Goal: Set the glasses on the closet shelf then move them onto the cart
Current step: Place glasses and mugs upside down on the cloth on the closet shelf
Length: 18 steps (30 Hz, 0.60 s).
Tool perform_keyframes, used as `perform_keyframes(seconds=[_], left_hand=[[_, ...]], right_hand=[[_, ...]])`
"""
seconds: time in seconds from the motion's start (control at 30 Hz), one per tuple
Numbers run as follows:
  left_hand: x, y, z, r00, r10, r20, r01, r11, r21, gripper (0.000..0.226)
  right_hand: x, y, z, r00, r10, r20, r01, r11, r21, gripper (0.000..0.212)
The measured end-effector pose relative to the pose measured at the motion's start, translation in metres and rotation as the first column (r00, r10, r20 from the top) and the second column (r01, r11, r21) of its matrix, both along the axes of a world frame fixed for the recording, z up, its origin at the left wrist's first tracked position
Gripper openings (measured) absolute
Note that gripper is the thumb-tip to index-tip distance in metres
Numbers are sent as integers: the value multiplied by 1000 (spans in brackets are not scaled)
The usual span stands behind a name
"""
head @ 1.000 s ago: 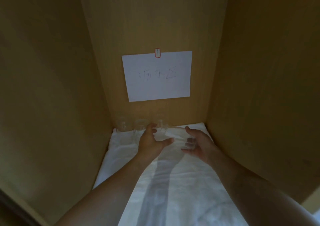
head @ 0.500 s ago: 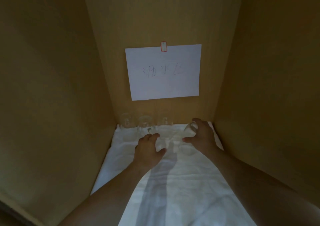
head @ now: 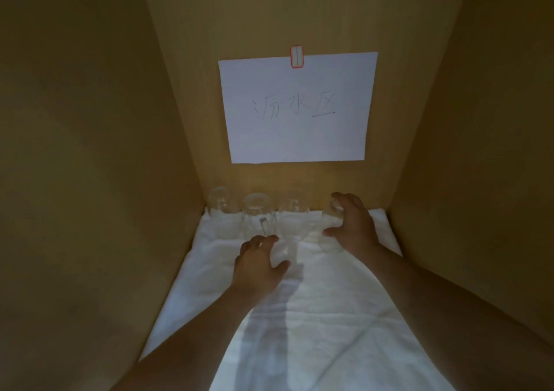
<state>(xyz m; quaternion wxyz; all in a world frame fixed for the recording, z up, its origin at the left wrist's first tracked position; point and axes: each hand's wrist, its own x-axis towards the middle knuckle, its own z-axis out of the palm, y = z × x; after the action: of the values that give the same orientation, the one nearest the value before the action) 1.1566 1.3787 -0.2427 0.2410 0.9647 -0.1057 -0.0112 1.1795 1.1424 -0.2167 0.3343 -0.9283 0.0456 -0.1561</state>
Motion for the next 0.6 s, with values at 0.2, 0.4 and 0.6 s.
perform_keyframes(seconds=[0.2, 0.4, 0.6], left_hand=[[7, 1, -6, 1000, 23, -16, -23, 1000, -19, 64], [9, 5, -7, 1000, 24, -16, -24, 999, -39, 64], [7, 7, -3, 1000, -3, 4, 3, 999, -47, 63]], right_hand=[[20, 3, 0, 998, 50, -39, -52, 998, -47, 95], [32, 4, -1, 997, 35, -71, -40, 997, -70, 98], [34, 6, -1, 995, 12, -97, -18, 998, -55, 97]])
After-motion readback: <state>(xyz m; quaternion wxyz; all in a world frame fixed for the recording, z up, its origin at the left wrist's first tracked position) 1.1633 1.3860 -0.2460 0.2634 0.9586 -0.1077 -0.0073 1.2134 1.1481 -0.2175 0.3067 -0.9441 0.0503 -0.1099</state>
